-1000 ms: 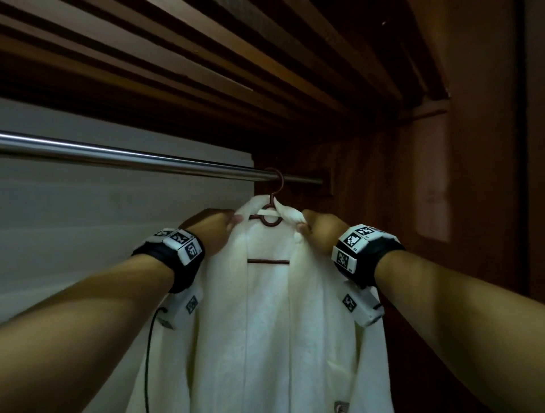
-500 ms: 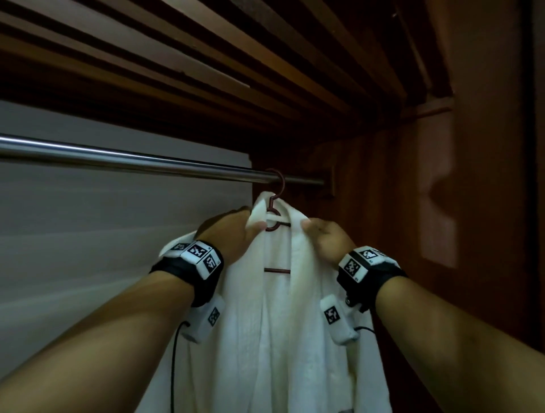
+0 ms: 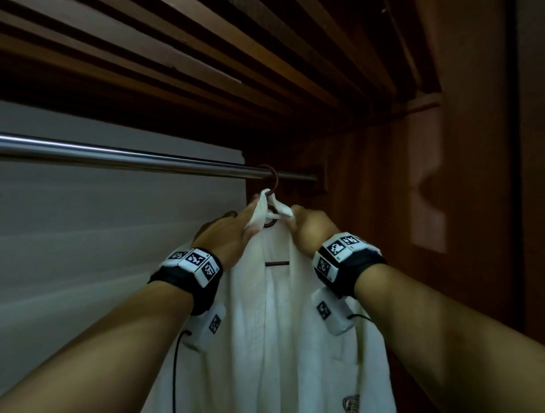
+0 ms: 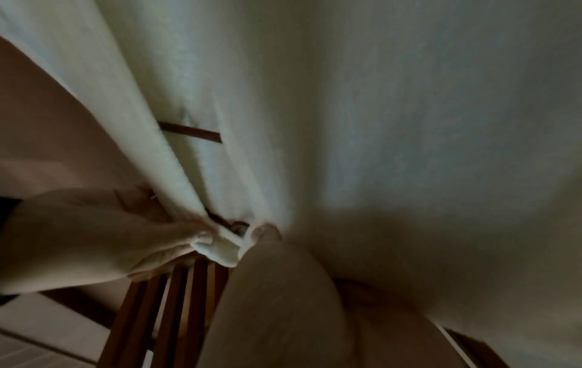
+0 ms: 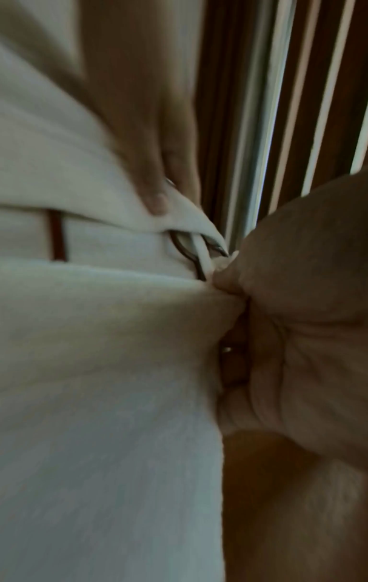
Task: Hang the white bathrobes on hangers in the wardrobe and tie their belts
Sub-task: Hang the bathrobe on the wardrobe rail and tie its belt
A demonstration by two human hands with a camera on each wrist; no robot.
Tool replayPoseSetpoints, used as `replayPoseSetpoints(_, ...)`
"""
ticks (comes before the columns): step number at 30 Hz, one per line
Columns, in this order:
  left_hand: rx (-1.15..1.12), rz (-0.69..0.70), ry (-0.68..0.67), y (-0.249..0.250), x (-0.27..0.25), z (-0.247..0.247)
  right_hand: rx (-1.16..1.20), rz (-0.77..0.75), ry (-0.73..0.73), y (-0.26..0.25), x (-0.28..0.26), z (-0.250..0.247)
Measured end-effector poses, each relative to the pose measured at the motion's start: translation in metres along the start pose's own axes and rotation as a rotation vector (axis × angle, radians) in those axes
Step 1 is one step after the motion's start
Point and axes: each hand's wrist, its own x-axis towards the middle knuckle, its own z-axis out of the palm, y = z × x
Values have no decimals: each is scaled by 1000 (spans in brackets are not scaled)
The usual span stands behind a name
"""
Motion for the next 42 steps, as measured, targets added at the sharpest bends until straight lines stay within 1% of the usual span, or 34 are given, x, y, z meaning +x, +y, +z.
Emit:
replayPoseSetpoints(2, 43, 6, -1, -4, 0, 0, 62, -60, 42, 7, 1, -7)
replayPoseSetpoints(4, 99, 3, -7, -5, 1, -1, 173, -3, 94, 14, 2, -9)
replayPoseSetpoints(6, 155, -18, -14, -4, 1, -1, 213, 33, 113, 14, 6, -4)
replayPoseSetpoints(8, 209, -43, -2, -2, -4, 2, 206, 47, 100, 10, 2, 3)
replayPoseSetpoints(10, 294, -47, 31, -3, -14, 10, 145, 51, 47, 10, -7, 15)
replayPoseSetpoints(11, 354, -40, 49, -5, -21, 15, 78, 35, 18, 13, -15, 24)
replayPoseSetpoints(13, 434, -22, 70, -8, -40, 27, 12, -16, 30, 23, -37, 47)
replayPoseSetpoints(15, 406, 0, 6, -10, -67, 44, -30, -53, 42, 38, -67, 77)
replayPoseSetpoints(17, 279, 17, -128, -14, -105, 73, -55, -38, 15, 55, -107, 115)
replayPoseSetpoints(20, 68, 44, -268, -19, -194, 134, 12, 23, -65, 87, -182, 182)
replayPoseSetpoints(21, -20, 12, -340, -20, -228, 154, 38, 41, -106, 98, -208, 203)
replayPoseSetpoints(23, -204, -97, -583, -22, -296, 189, 74, 98, -216, 118, -255, 241)
replayPoseSetpoints(24, -319, -137, -678, -20, -326, 201, 89, 137, -267, 127, -275, 258)
replayPoseSetpoints(25, -446, -181, -708, -19, -352, 214, 125, 176, -295, 135, -292, 272)
replayPoseSetpoints(26, -541, -231, -689, -17, -373, 225, 181, 232, -303, 142, -307, 285)
replayPoseSetpoints(27, -583, -300, -651, -16, -388, 235, 240, 298, -302, 148, -318, 294)
replayPoseSetpoints(29, -571, -467, -593, -15, -404, 248, 337, 425, -311, 156, -332, 306)
replayPoseSetpoints(31, -551, -638, -537, -13, -401, 254, 398, 486, -336, 158, -332, 309)
replayPoseSetpoints(32, -549, -694, -508, -12, -398, 257, 419, 502, -326, 158, -329, 309)
replayPoseSetpoints(34, -570, -733, -498, -9, -389, 263, 480, 525, -233, 154, -316, 306)
replayPoseSetpoints(36, -627, -707, -517, -3, -381, 268, 520, 545, -78, 152, -303, 305)
replayPoseSetpoints(37, -639, -686, -522, 0, -378, 270, 494, 549, 13, 151, -298, 304)
replayPoseSetpoints(38, -628, -664, -525, 3, -376, 272, 458, 564, 102, 151, -294, 304)
replayPoseSetpoints(39, -595, -656, -522, 4, -374, 273, 443, 615, 169, 153, -289, 304)
replayPoseSetpoints(40, -560, -674, -518, 4, -374, 273, 455, 698, 193, 153, -285, 299)
replayPoseSetpoints(41, -548, -712, -518, 2, -375, 274, 473, 780, 175, 157, -282, 297)
replayPoseSetpoints(42, -530, -740, -538, -1, -378, 274, 485, 828, 120, 163, -281, 299)
